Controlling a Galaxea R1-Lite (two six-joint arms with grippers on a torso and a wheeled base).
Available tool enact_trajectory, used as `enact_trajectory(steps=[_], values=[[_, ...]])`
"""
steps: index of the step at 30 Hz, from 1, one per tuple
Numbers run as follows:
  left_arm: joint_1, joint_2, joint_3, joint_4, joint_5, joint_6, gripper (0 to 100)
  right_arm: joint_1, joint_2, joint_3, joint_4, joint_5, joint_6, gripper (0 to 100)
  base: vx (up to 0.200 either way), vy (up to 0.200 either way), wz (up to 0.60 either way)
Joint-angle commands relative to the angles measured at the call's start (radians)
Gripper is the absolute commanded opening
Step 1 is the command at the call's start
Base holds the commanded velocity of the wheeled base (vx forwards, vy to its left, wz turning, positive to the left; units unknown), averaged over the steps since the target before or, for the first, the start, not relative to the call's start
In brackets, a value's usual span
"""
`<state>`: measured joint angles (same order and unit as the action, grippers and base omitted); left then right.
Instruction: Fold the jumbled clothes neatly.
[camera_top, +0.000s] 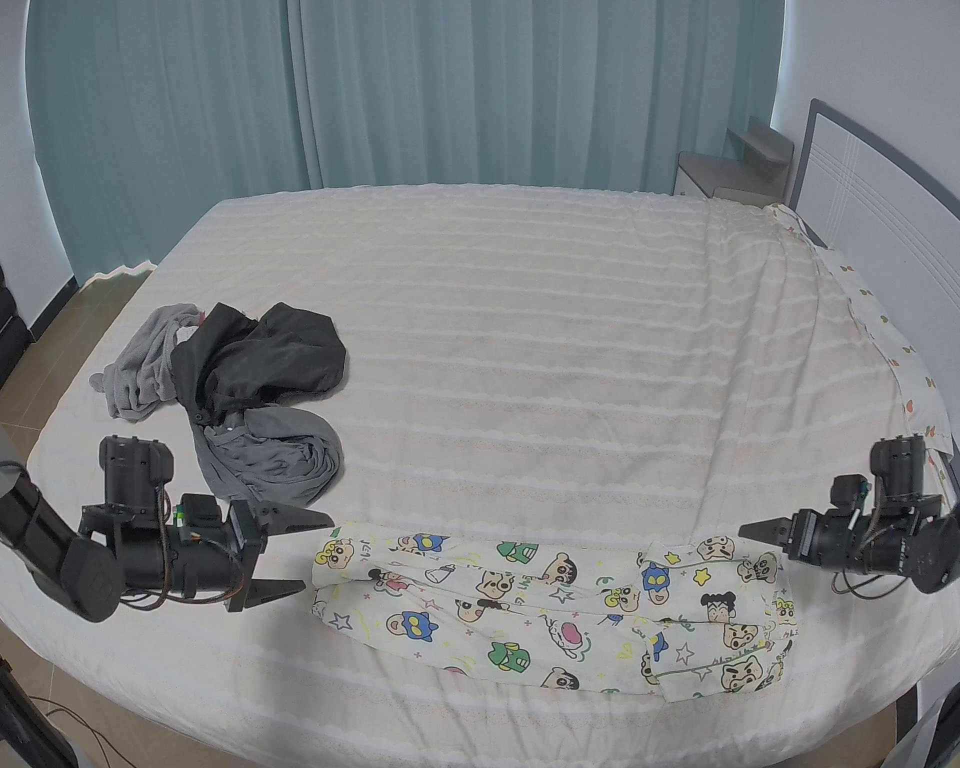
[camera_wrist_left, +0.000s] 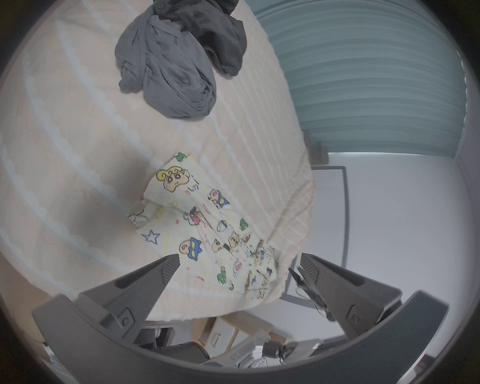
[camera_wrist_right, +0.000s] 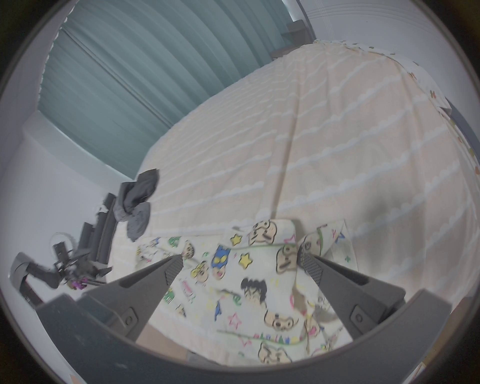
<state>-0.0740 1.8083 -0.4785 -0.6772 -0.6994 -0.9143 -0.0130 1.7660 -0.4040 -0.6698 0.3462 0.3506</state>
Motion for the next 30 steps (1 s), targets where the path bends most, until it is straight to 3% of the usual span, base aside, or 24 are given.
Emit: enact_trajectory(steps=[1, 5, 15, 22, 30], values=[[0.083, -0.004, 0.236, -0.242, -0.15, 0.0, 100, 0.117, 0.291, -0.194, -0.002, -0.105, 0.05, 100, 0.0, 0.0, 0.0], [0.08, 0.062, 0.271, -0.347, -0.163, 0.0, 100, 0.125, 0.342, -0.214, -0.004, -0.108, 0.091, 100, 0.0, 0.0, 0.0], [0.079, 0.118, 0.268, -0.361, -0.163, 0.002, 100, 0.113, 0.342, -0.167, -0.122, -0.122, 0.105, 100, 0.0, 0.0, 0.0], [0.076, 0.118, 0.27, -0.361, -0.163, 0.003, 100, 0.117, 0.336, -0.136, -0.217, -0.239, 0.099, 100, 0.0, 0.0, 0.0], [0.076, 0.12, 0.27, -0.361, -0.163, 0.005, 100, 0.128, 0.34, -0.104, -0.212, -0.245, 0.096, 100, 0.0, 0.0, 0.0]])
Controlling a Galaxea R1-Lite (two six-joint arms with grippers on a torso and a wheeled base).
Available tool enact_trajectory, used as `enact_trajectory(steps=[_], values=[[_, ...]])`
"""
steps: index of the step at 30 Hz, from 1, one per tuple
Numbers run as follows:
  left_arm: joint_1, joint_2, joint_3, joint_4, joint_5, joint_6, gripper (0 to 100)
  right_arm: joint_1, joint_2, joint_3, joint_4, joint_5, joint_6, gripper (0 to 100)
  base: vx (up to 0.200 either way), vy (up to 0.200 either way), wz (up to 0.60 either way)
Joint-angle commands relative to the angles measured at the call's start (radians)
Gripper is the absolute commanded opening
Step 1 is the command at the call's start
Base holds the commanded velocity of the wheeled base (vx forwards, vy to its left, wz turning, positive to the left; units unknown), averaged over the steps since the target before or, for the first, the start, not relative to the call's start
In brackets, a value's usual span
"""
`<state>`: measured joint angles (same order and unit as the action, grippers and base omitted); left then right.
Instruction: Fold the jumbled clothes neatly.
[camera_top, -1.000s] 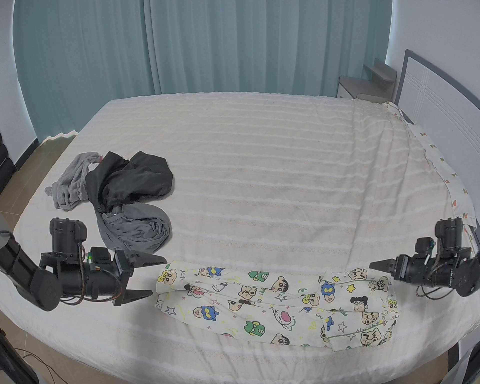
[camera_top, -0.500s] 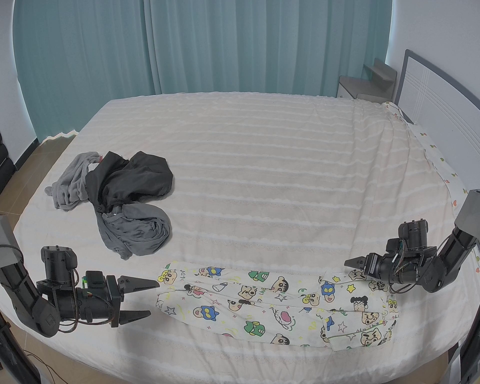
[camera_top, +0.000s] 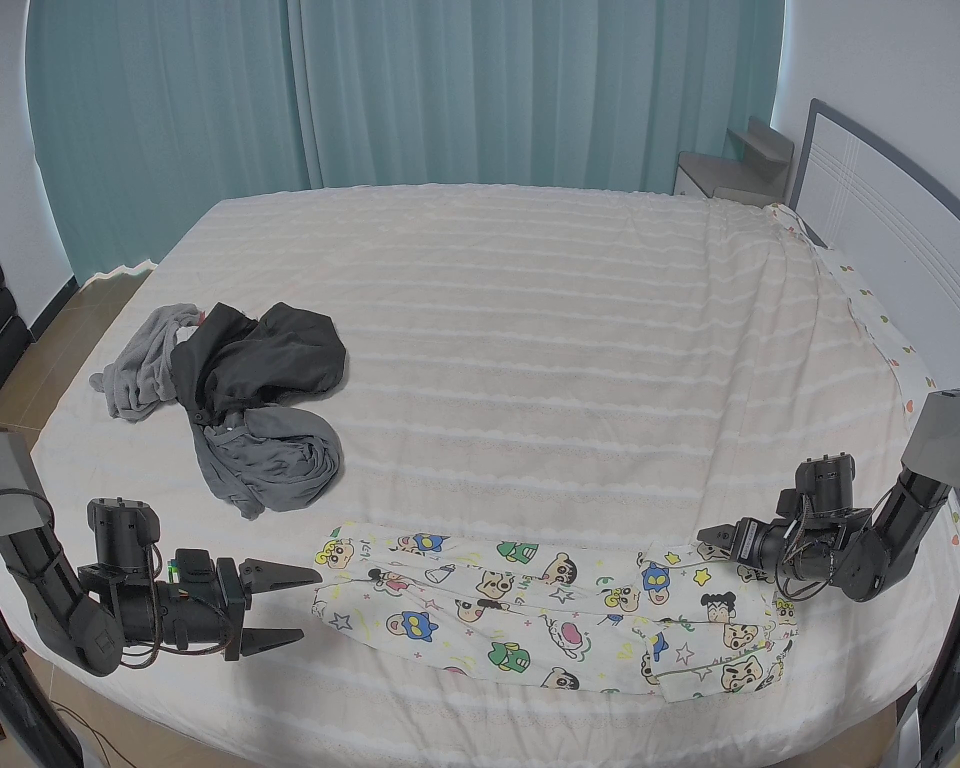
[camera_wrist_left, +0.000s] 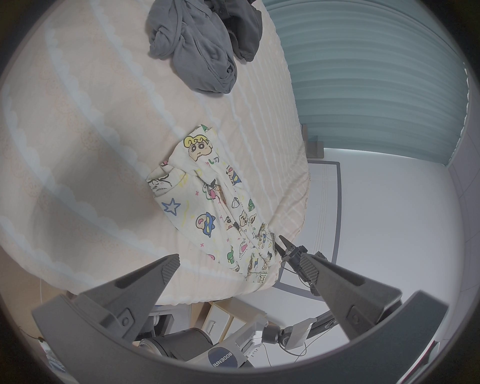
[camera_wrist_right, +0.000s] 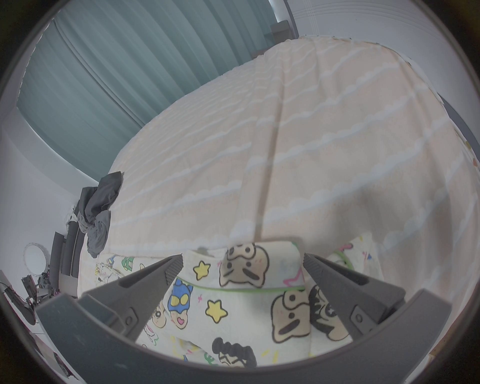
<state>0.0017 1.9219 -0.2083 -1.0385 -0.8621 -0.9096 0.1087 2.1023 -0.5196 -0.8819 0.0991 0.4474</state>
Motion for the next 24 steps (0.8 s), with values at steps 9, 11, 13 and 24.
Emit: enact_trajectory(steps=[9, 11, 13, 24], values=[[0.0, 0.006, 0.0, 0.0, 0.0, 0.0, 100, 0.006, 0.007, 0.021, 0.0, 0.007, 0.007, 0, 0.0, 0.0, 0.0], [0.0, 0.006, 0.0, 0.0, 0.0, 0.0, 100, 0.006, 0.005, 0.021, 0.001, 0.005, 0.007, 0, 0.0, 0.0, 0.0], [0.0, 0.006, 0.0, 0.0, 0.0, 0.0, 100, 0.006, 0.005, 0.023, 0.001, 0.005, 0.007, 0, 0.0, 0.0, 0.0], [-0.002, 0.008, 0.0, 0.0, 0.0, 0.001, 100, 0.017, -0.111, 0.078, 0.011, 0.004, 0.0, 0, 0.0, 0.0, 0.0]])
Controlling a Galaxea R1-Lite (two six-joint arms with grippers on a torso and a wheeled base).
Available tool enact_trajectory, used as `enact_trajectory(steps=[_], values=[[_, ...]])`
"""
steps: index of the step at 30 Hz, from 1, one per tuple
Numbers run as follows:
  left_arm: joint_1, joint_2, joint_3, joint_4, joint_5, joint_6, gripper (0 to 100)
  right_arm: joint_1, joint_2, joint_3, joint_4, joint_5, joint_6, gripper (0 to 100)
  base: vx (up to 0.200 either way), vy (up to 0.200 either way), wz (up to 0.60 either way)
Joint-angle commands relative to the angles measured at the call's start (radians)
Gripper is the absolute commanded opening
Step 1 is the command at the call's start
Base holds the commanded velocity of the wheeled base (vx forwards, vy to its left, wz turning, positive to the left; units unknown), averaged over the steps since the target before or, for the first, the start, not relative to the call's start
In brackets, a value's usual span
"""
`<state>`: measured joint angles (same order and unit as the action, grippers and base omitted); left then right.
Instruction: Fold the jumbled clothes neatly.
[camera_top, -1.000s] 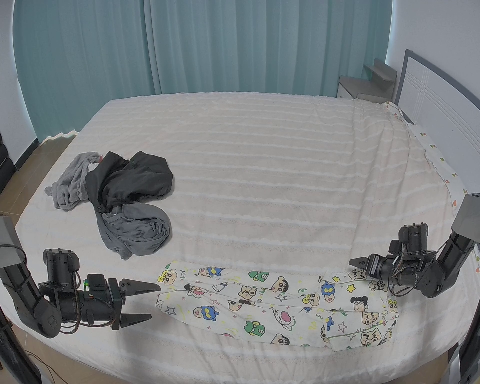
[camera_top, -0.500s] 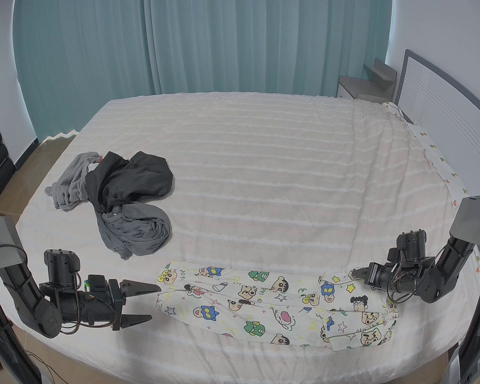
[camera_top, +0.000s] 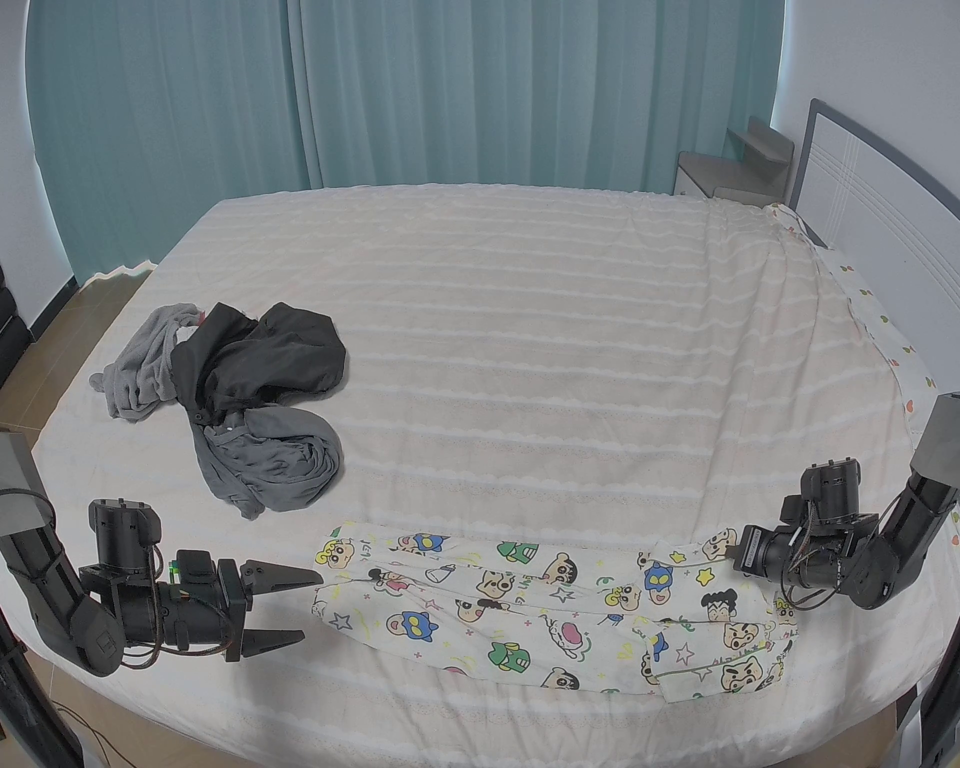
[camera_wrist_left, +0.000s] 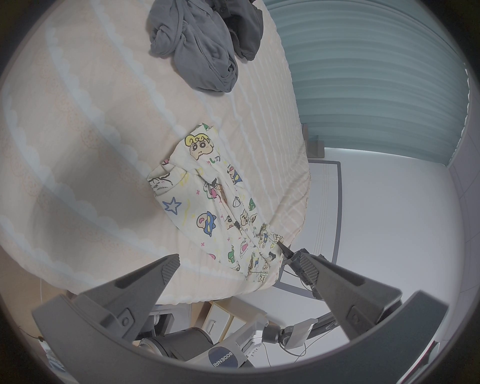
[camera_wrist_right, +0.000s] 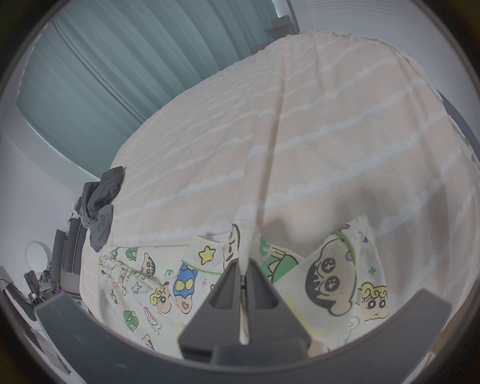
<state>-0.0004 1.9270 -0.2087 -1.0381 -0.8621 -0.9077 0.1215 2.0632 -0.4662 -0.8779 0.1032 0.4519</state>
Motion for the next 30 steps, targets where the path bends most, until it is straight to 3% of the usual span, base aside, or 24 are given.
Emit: enact_trajectory(steps=[1, 8, 28, 29, 30], values=[[-0.001, 0.003, 0.0, 0.0, 0.0, 0.0, 100, 0.004, -0.087, 0.031, 0.011, 0.0, -0.004, 0, 0.0, 0.0, 0.0], [-0.001, 0.003, 0.0, 0.0, 0.002, 0.0, 100, 0.007, -0.172, 0.026, 0.189, -0.005, -0.032, 0, 0.0, 0.0, 0.0], [-0.003, 0.003, 0.002, 0.0, 0.003, 0.001, 100, -0.023, -0.009, -0.031, 0.18, -0.031, -0.044, 0, 0.0, 0.0, 0.0], [-0.003, 0.003, 0.002, 0.0, 0.003, 0.003, 100, -0.023, -0.009, -0.028, 0.175, -0.031, -0.045, 100, 0.0, 0.0, 0.0], [-0.003, 0.004, 0.002, 0.0, 0.003, 0.009, 100, -0.023, -0.008, -0.028, 0.175, -0.031, -0.045, 100, 0.0, 0.0, 0.0]])
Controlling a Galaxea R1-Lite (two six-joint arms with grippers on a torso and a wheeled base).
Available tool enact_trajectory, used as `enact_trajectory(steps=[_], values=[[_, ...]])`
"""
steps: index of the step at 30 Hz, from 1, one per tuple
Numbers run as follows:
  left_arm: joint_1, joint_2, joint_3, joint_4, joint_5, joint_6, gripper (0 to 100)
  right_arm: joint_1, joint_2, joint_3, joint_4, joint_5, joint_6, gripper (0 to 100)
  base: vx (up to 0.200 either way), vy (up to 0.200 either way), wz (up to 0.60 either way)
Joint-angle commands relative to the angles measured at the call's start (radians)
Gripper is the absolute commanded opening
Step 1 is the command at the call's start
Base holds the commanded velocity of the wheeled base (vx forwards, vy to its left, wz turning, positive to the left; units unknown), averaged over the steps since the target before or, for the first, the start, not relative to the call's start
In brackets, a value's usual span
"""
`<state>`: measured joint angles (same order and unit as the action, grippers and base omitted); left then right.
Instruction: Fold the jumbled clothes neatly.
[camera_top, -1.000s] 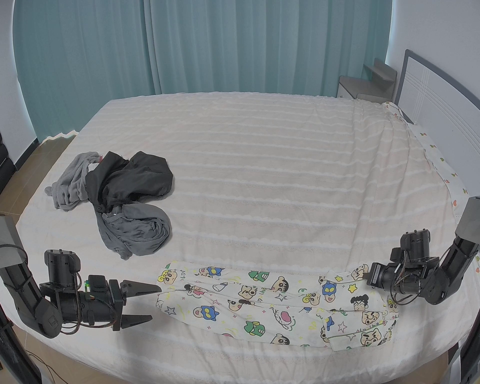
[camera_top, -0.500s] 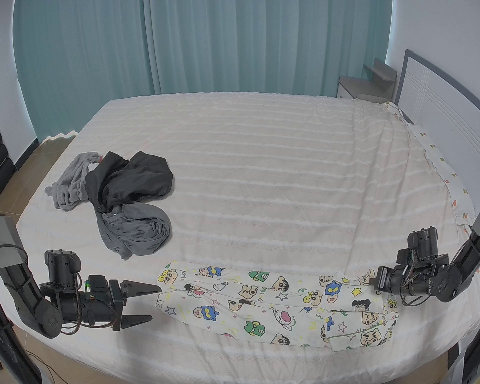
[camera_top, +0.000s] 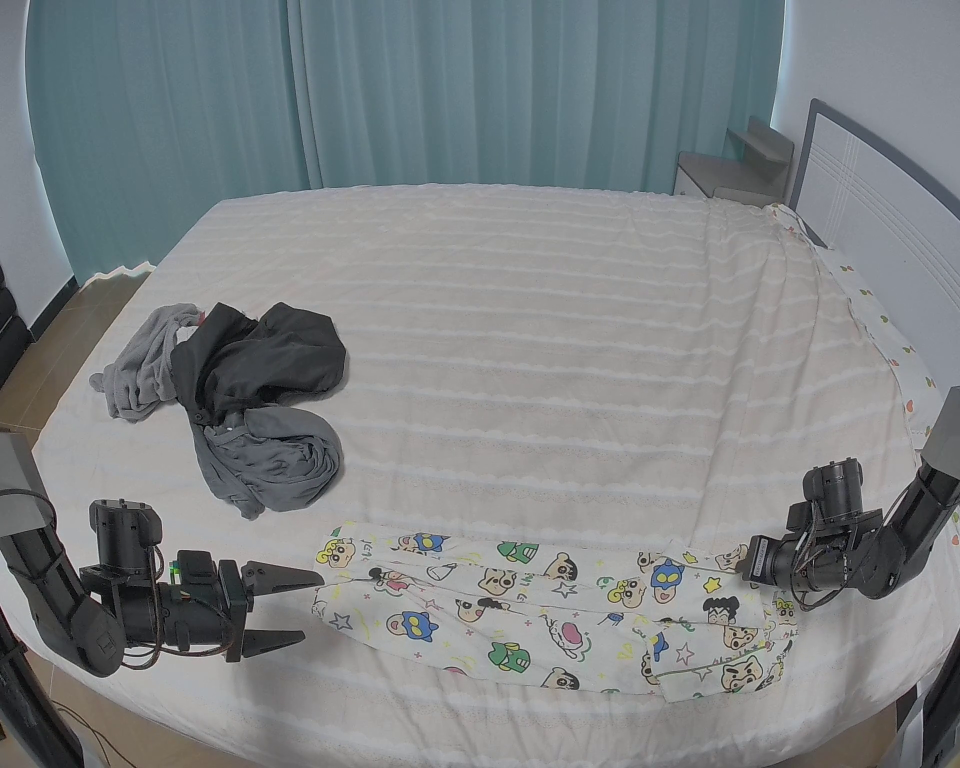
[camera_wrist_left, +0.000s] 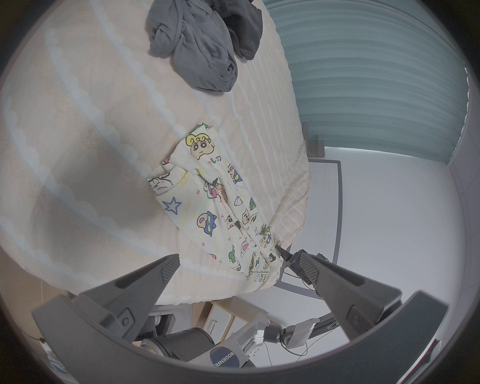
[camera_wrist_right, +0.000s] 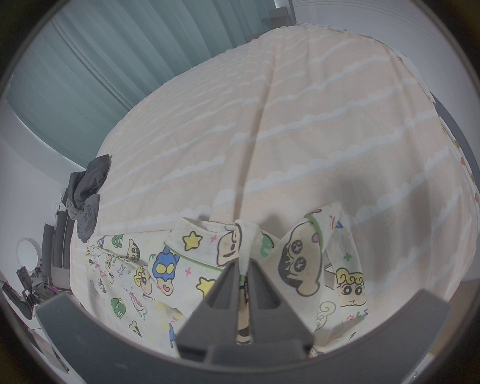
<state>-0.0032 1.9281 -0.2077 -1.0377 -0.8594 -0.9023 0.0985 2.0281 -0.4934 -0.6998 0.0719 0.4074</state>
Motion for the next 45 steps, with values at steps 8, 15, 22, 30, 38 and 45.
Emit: enact_trajectory(steps=[8, 15, 22, 30, 38, 45], values=[[0.0, 0.009, 0.002, -0.001, 0.002, 0.02, 100, -0.013, -0.012, -0.002, -0.027, -0.043, 0.002, 100, 0.0, 0.0, 0.0], [0.0, 0.009, 0.001, -0.001, 0.002, 0.02, 100, 0.055, -0.14, 0.056, -0.112, -0.044, 0.014, 100, 0.0, 0.0, 0.0], [0.0, 0.009, 0.002, -0.001, 0.002, 0.02, 100, 0.153, -0.126, 0.082, -0.11, -0.017, 0.059, 100, 0.0, 0.0, 0.0], [0.0, 0.009, 0.001, -0.001, 0.002, 0.02, 100, 0.124, 0.043, 0.072, -0.11, 0.009, 0.057, 100, 0.0, 0.0, 0.0], [0.0, 0.011, 0.001, -0.001, 0.002, 0.02, 100, 0.09, 0.061, 0.075, -0.098, 0.005, 0.037, 100, 0.0, 0.0, 0.0], [-0.003, 0.011, 0.001, -0.001, 0.002, 0.02, 100, 0.082, 0.08, 0.076, -0.078, 0.003, 0.031, 100, 0.0, 0.0, 0.0]])
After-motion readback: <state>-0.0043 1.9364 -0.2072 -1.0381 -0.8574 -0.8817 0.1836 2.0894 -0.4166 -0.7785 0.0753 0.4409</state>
